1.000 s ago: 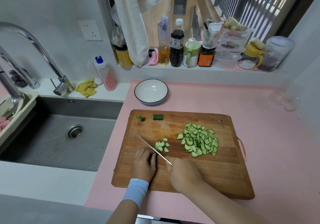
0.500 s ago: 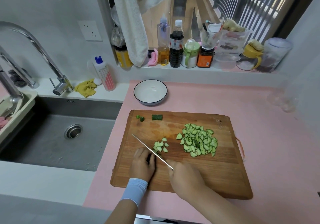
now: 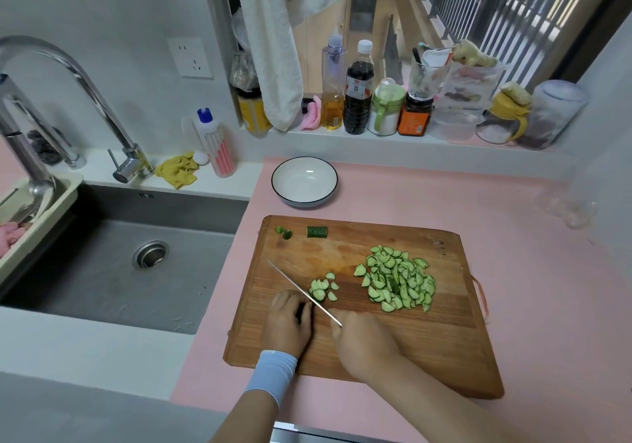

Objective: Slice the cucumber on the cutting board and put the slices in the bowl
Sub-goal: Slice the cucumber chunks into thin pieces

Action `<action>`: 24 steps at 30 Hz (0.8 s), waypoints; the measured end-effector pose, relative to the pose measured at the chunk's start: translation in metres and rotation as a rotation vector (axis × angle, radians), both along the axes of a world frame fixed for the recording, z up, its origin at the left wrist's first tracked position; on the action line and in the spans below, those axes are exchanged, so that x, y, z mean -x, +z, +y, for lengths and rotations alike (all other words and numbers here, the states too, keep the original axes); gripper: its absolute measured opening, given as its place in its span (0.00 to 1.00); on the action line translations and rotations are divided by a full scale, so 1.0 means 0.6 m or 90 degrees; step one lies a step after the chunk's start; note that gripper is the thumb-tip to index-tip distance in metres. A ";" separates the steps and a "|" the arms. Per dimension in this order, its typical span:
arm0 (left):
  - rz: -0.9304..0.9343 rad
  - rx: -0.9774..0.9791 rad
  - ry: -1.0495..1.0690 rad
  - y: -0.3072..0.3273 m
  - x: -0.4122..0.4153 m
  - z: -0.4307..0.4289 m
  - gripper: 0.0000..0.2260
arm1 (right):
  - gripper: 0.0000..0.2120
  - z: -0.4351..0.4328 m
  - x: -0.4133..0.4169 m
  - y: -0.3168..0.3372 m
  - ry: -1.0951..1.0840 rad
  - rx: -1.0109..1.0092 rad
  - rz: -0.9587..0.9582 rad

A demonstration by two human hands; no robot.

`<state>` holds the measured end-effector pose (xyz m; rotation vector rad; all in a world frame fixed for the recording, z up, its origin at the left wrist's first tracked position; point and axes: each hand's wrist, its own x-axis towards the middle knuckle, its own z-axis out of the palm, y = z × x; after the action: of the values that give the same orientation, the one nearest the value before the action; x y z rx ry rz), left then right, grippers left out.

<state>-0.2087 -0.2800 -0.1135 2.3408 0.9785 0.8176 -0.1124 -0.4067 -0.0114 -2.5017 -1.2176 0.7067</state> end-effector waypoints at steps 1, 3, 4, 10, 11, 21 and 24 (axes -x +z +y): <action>-0.001 0.001 0.001 0.001 -0.001 0.000 0.05 | 0.11 -0.003 0.001 0.001 0.002 -0.005 -0.005; -0.009 0.005 0.004 0.003 0.000 0.000 0.07 | 0.12 -0.012 0.006 0.003 0.002 -0.023 -0.013; -0.012 0.005 0.006 0.003 0.000 -0.001 0.07 | 0.13 -0.019 0.008 0.004 -0.003 -0.033 -0.013; -0.006 0.010 0.013 -0.001 0.000 -0.001 0.06 | 0.12 -0.041 0.006 0.001 -0.009 -0.031 0.009; -0.006 0.011 0.014 0.000 0.001 0.000 0.06 | 0.13 -0.041 0.006 0.001 -0.011 -0.030 0.010; -0.029 0.011 0.004 -0.001 0.005 -0.001 0.06 | 0.11 -0.003 0.004 0.004 -0.009 0.017 0.022; -0.034 0.012 0.001 0.001 0.006 -0.001 0.06 | 0.11 -0.002 0.004 0.002 -0.004 0.015 0.009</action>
<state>-0.2125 -0.2808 -0.1129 2.2906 0.9625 0.8626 -0.1145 -0.4077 -0.0100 -2.5140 -1.2028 0.7387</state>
